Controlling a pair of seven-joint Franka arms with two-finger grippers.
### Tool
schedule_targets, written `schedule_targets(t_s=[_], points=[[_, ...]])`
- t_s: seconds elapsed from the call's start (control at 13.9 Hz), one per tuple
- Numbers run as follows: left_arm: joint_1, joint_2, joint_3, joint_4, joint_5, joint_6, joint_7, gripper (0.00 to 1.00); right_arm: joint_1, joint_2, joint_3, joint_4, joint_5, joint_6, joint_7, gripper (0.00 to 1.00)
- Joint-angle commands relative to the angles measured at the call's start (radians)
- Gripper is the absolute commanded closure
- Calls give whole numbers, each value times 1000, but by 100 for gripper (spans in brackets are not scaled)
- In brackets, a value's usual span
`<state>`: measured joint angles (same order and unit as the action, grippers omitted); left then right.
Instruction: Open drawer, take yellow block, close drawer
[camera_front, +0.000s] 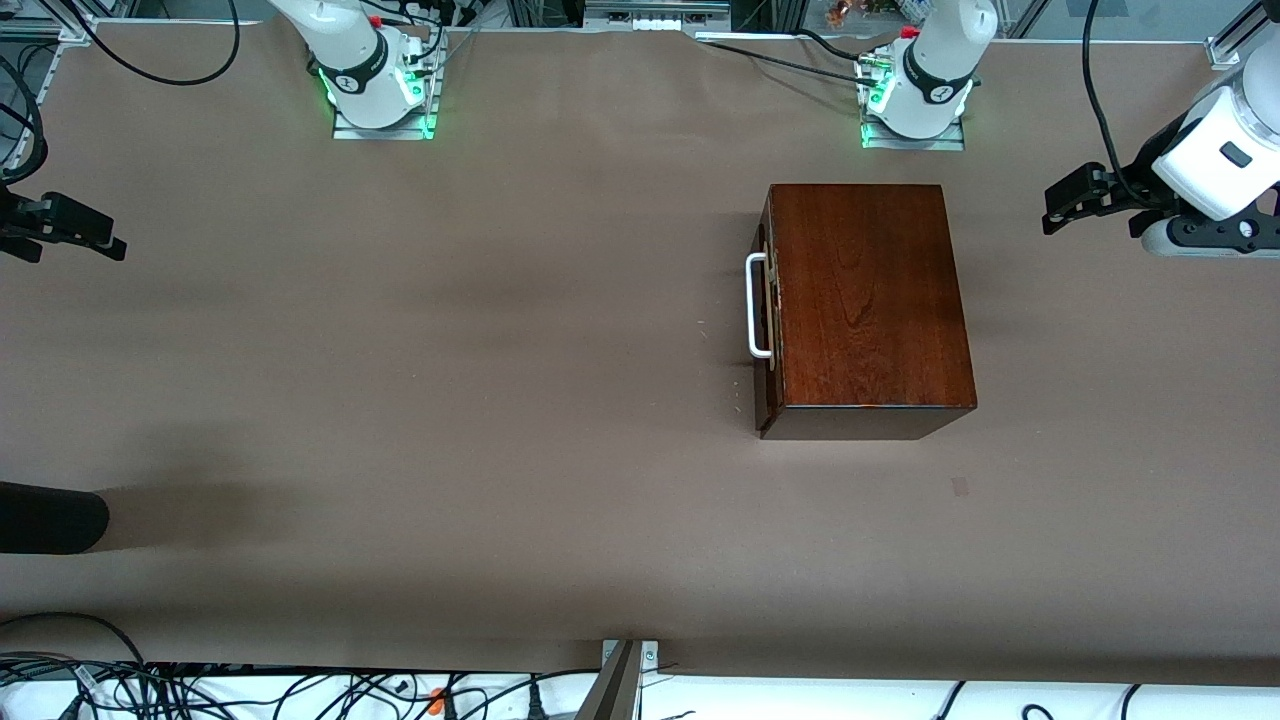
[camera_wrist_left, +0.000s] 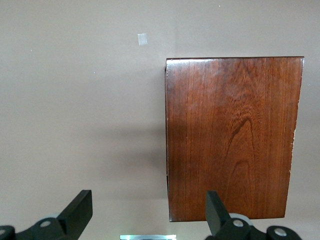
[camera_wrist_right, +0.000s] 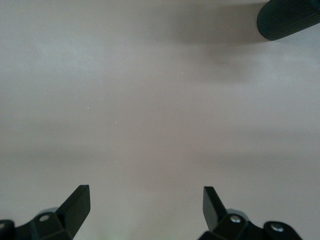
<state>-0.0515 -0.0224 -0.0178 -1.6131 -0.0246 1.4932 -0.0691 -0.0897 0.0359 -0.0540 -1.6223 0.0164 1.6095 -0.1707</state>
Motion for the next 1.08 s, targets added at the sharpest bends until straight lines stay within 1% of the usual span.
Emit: schedule_targets(t_s=[0.0, 0.14, 0.5, 0.65, 0.79, 0.93, 1.01], points=[[9, -2, -10, 33, -20, -4, 3, 0, -7, 2, 3, 10, 17, -14, 3, 0], [-7, -2, -25, 35, -23, -4, -12, 0, -7, 2, 3, 10, 17, -14, 2, 0], [-7, 10, -212, 35, -11, 2, -233, 0, -7, 2, 3, 10, 17, -14, 2, 0], [-7, 30, -318, 35, -8, 31, -360, 0, -7, 1, 3, 10, 17, -14, 2, 0], [-11, 62, -405, 35, -2, 59, -444, 0, -7, 2, 3, 10, 17, -14, 2, 0], [-46, 108, -491, 35, 67, 79, -536, 0, -7, 1, 3, 10, 17, -14, 2, 0], [-85, 146, -516, 51, 99, 79, -601, 0, -5, 1, 3, 10, 17, -14, 2, 0]])
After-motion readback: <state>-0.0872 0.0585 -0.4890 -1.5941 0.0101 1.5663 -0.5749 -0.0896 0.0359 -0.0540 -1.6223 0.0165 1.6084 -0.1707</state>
